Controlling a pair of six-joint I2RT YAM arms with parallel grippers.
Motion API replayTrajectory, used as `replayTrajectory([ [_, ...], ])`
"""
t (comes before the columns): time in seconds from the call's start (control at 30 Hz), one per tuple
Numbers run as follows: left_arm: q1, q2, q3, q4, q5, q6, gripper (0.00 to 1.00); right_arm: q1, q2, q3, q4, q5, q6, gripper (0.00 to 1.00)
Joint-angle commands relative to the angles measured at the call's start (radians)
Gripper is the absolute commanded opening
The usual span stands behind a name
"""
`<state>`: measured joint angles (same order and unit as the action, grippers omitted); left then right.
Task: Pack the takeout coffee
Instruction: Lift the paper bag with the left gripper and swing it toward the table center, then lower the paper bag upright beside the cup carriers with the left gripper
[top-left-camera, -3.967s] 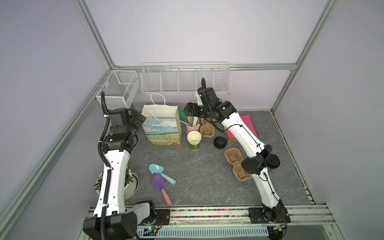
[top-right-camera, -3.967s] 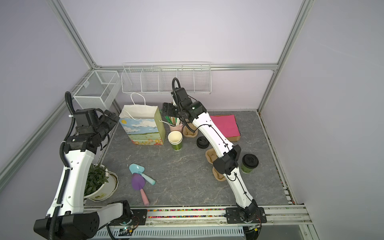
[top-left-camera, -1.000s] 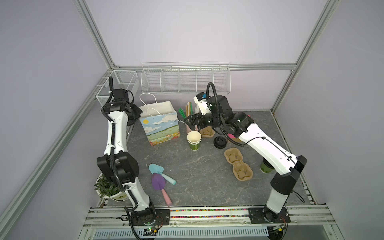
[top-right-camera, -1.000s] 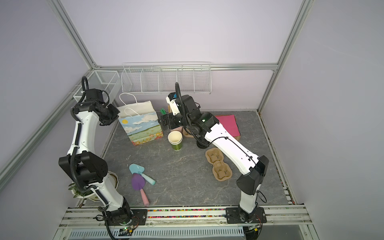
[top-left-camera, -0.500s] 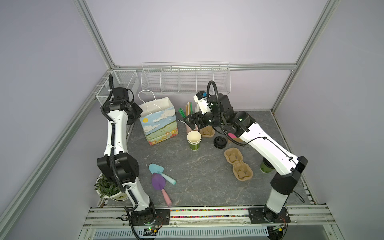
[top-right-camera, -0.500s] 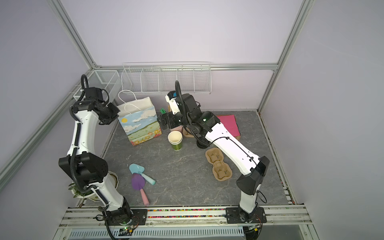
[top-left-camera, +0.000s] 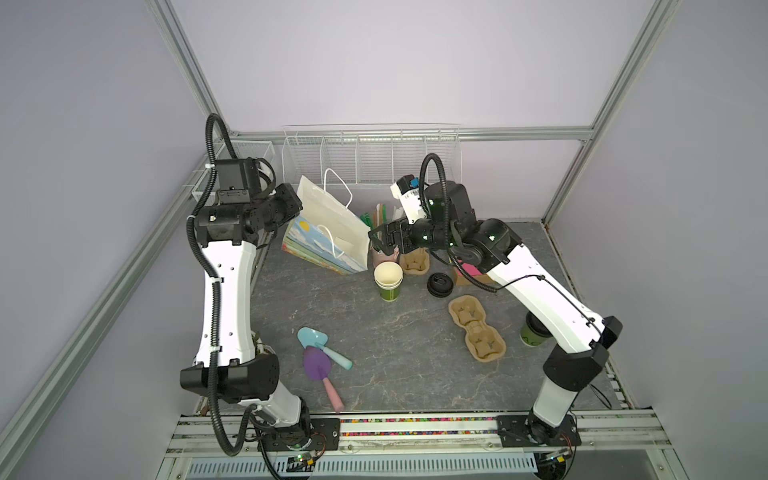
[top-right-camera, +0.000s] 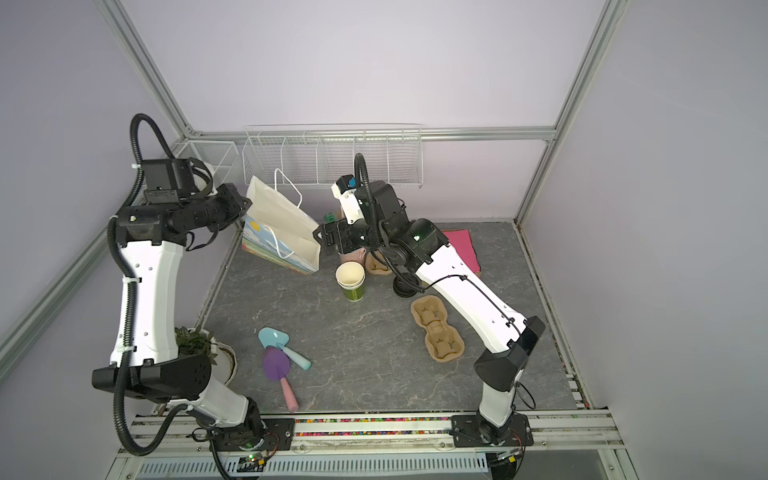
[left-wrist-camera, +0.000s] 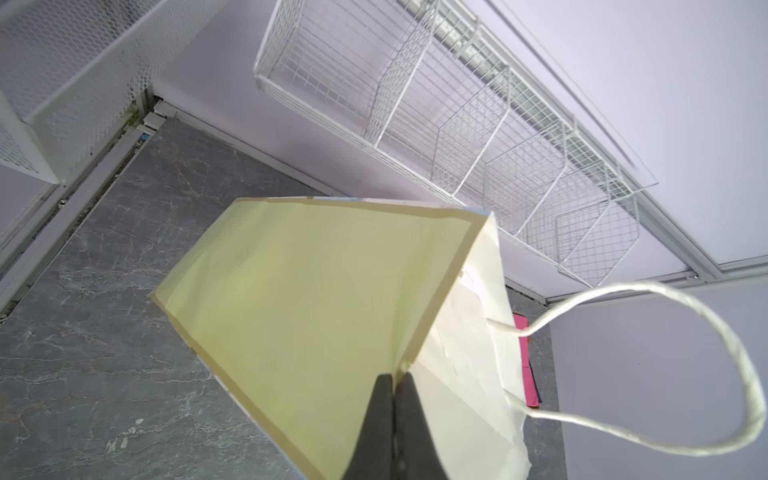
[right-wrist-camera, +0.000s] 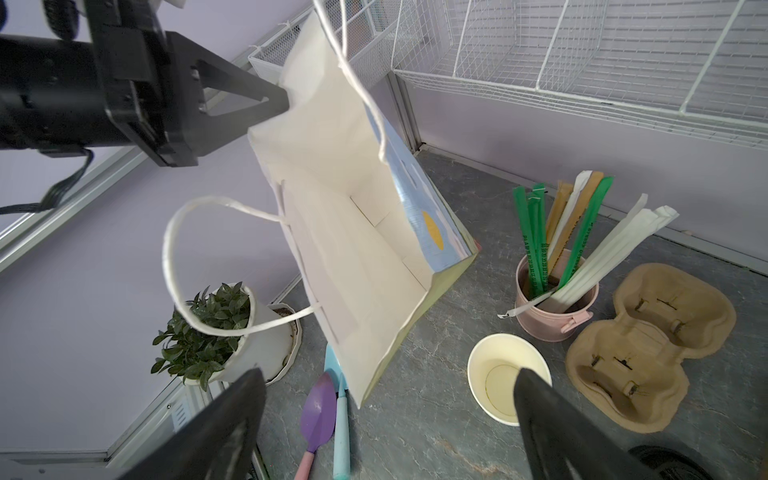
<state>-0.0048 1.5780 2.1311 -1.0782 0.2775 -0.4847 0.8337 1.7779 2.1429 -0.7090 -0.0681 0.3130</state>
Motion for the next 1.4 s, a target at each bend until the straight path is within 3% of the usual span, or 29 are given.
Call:
replayTrajectory([
  [0.0,-0.013,-0.044,0.036,0.0,0.0,0.006,0.0,0.008,-0.074,0.01,-0.026,0.005,-0.021,0.96],
  [0.17,-0.083,-0.071,0.128,-0.055,-0.001,0.025,0.0,0.004,-0.186,-0.056,-0.033,0.096,-0.049,0.96],
  [0.4,-0.307,-0.077,0.289,-0.179,-0.016,0.1,0.0,-0.019,-0.406,-0.231,-0.041,0.286,-0.047,0.96],
  [0.63,-0.568,-0.125,0.237,-0.223,-0.035,0.121,0.0,-0.096,-0.672,-0.486,-0.017,0.451,0.034,0.96],
  [0.83,-0.793,-0.103,0.202,-0.293,-0.1,0.104,0.0,-0.157,-0.801,-0.595,-0.066,0.482,0.067,0.96],
  [1.1,-0.83,-0.082,0.049,-0.302,-0.035,0.151,0.0,-0.165,-0.904,-0.675,-0.116,0.563,0.075,0.96],
  [1.37,-0.829,-0.032,-0.079,-0.237,0.048,0.199,0.0,-0.174,-0.888,-0.731,-0.183,0.543,0.105,0.97],
])
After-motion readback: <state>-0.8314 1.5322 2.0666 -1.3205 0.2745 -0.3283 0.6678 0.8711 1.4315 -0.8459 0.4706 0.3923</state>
